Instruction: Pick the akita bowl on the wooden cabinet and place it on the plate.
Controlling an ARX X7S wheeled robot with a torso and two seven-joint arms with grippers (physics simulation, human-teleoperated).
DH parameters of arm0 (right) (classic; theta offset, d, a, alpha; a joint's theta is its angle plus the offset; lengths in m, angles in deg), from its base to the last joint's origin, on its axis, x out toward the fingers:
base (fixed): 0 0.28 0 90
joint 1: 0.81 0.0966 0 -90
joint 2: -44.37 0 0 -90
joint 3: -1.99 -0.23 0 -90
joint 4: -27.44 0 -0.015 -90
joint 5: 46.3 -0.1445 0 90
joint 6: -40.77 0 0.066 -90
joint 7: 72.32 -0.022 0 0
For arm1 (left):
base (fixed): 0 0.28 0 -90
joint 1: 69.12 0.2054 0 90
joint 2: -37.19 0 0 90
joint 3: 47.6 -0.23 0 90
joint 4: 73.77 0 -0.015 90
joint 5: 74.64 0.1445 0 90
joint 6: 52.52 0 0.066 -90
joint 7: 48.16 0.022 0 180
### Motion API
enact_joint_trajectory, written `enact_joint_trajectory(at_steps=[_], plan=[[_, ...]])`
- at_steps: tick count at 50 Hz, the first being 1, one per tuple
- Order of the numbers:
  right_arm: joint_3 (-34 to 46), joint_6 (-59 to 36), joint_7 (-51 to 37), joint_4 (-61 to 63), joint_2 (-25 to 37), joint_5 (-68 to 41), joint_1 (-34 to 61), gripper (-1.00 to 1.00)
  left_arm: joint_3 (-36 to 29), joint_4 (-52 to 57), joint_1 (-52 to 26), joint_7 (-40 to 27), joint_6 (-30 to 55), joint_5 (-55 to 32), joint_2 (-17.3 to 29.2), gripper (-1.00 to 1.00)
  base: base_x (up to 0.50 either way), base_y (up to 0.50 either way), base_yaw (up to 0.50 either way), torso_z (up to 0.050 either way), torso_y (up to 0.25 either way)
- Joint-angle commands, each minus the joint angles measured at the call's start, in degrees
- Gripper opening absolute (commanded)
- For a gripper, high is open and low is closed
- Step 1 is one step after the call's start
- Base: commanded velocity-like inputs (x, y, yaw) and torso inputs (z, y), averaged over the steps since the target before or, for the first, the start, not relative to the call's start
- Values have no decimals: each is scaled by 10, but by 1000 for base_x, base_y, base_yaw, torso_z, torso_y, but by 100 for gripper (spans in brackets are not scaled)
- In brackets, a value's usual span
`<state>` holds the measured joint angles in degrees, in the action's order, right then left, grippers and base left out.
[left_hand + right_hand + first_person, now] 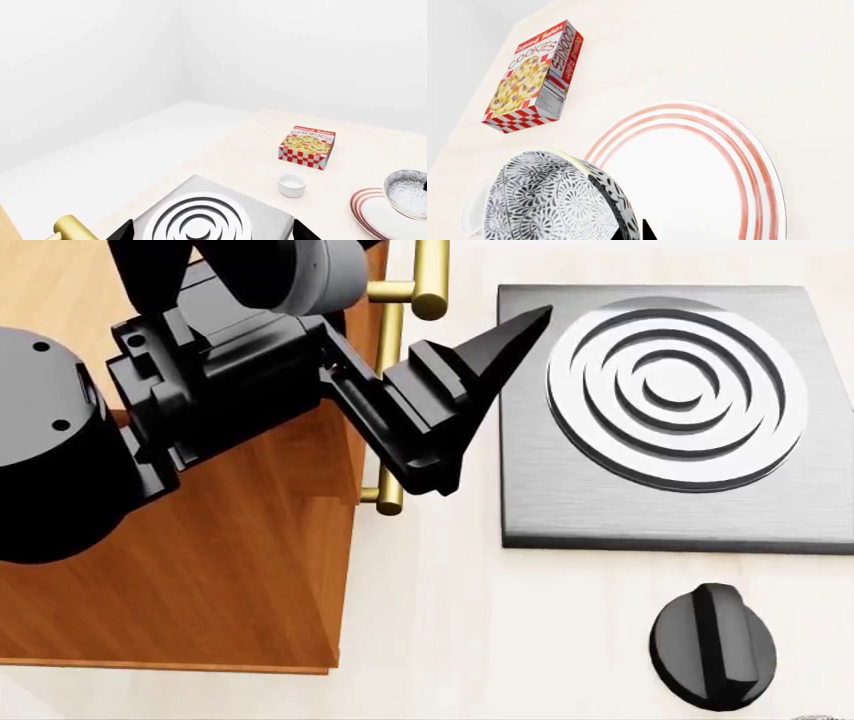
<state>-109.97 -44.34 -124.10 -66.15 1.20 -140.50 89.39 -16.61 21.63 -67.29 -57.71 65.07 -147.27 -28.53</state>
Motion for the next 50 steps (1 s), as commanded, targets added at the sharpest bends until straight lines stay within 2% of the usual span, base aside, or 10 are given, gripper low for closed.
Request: enact_joint_trajectory(at_steps=[1, 50], plan=[[-9, 1, 3, -2, -1, 12, -6, -100, -13, -8, 13, -1, 2, 5, 7, 100, 0, 0, 0, 0, 0], [41, -9, 16, -69, -11, 49, 39, -100, -22, -37, 34, 21, -12, 24, 2, 100, 0, 0, 0, 0, -3]])
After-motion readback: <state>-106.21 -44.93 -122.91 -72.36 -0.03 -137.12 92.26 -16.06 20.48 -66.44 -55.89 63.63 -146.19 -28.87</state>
